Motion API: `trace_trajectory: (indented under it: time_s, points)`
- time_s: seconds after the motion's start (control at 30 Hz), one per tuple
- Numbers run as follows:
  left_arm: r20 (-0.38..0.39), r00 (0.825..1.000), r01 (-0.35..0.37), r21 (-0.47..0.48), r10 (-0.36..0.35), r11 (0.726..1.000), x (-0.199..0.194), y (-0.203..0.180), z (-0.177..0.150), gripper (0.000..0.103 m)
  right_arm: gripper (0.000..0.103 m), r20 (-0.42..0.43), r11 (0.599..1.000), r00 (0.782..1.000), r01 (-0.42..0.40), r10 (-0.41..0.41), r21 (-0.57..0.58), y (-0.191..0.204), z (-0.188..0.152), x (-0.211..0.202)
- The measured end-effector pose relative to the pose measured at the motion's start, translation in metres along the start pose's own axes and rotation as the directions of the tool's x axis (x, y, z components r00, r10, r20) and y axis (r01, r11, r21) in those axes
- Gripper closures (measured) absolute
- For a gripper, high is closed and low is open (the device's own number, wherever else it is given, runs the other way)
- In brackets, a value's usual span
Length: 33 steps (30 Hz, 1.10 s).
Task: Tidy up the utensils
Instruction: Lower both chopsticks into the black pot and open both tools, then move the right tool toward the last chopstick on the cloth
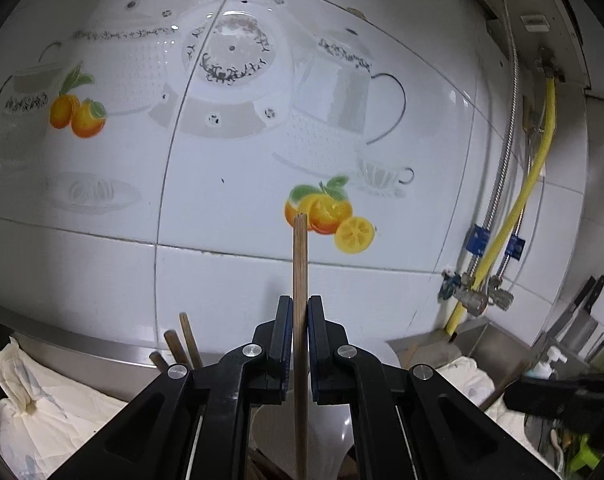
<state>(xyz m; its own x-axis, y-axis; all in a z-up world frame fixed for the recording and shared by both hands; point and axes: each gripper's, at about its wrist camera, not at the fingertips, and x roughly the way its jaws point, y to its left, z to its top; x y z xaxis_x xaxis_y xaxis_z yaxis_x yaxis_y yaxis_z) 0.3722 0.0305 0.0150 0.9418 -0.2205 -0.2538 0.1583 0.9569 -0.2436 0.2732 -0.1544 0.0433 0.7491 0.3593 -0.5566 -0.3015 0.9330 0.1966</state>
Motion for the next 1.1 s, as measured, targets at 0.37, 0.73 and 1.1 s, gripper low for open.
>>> trace_trajectory:
  time_s: [0.37, 0.73, 1.1]
  points:
    - [-0.093, 0.996, 0.001, -0.017, -0.002, 1.000, -0.008, 0.007, 0.000, 0.094, 0.058, -0.032, 0.997, 0.997, 0.075, -0.075, 0.001, -0.029, -0.029, -0.031]
    - [-0.131, 0.991, 0.006, 0.007, -0.005, 1.000, -0.037, -0.005, -0.001, 0.092, 0.080, -0.256, 0.978, 0.956, 0.178, -0.146, 0.109, -0.092, -0.099, -0.014]
    - [-0.221, 0.975, -0.001, -0.004, 0.000, 1.000, -0.073, -0.006, -0.028, 0.091, 0.087, -0.383, 0.971, 0.921, 0.157, -0.077, 0.181, -0.111, -0.143, 0.030]
